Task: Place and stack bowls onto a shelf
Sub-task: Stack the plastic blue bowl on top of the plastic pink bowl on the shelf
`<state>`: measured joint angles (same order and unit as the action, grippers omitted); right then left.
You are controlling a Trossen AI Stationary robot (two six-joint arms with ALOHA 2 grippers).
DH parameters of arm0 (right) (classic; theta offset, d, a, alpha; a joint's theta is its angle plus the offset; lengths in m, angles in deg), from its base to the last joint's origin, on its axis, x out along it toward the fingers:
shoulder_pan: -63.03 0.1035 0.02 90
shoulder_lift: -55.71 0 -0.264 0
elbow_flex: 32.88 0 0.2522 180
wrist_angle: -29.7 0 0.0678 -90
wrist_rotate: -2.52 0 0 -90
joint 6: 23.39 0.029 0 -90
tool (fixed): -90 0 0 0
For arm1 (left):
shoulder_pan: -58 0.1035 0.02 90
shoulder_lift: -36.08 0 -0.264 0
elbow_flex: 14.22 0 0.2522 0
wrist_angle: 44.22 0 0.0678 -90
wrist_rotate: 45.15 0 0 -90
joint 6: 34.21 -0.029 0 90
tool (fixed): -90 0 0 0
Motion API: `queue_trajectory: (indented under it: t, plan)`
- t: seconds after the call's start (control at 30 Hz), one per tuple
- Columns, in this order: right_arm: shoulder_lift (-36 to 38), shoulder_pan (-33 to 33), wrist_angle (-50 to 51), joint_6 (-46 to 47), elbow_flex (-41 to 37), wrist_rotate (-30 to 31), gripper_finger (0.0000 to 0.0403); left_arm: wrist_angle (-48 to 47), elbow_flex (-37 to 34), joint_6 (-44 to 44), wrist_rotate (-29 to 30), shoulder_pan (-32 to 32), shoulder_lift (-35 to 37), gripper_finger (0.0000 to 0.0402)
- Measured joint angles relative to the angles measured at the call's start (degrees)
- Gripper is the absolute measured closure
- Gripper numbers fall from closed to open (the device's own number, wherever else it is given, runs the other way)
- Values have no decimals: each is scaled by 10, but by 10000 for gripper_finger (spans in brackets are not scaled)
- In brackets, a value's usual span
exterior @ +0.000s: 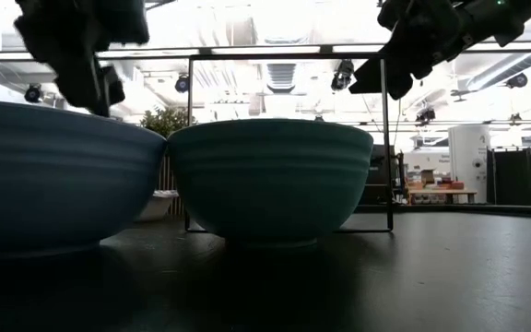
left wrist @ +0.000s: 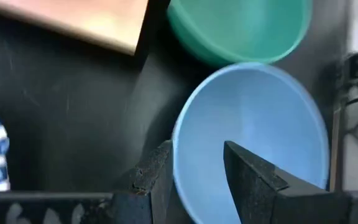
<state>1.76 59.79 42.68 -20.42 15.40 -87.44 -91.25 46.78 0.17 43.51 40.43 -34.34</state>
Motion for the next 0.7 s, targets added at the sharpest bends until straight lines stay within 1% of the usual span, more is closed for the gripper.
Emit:
queue_trajectory:
  t: [0.1,0.3,0.53,0.63,0.7]
  plan:
    - [-1,0,0,0,-1,0,195,-9,8,5,-15,-2,-22,277]
    - [-9,0,1,-4,-9,0,195,-42,8,7,-27,-3,-72,277]
    - [-9,0,5,1,-10,0,195,-26,8,-2,-38,-3,-107,277]
    - [-9,0,5,0,-10,0,195,-25,8,-2,-43,-3,-110,289]
    - [-9,0,5,0,-10,0,195,-26,8,-2,-43,-3,-109,309]
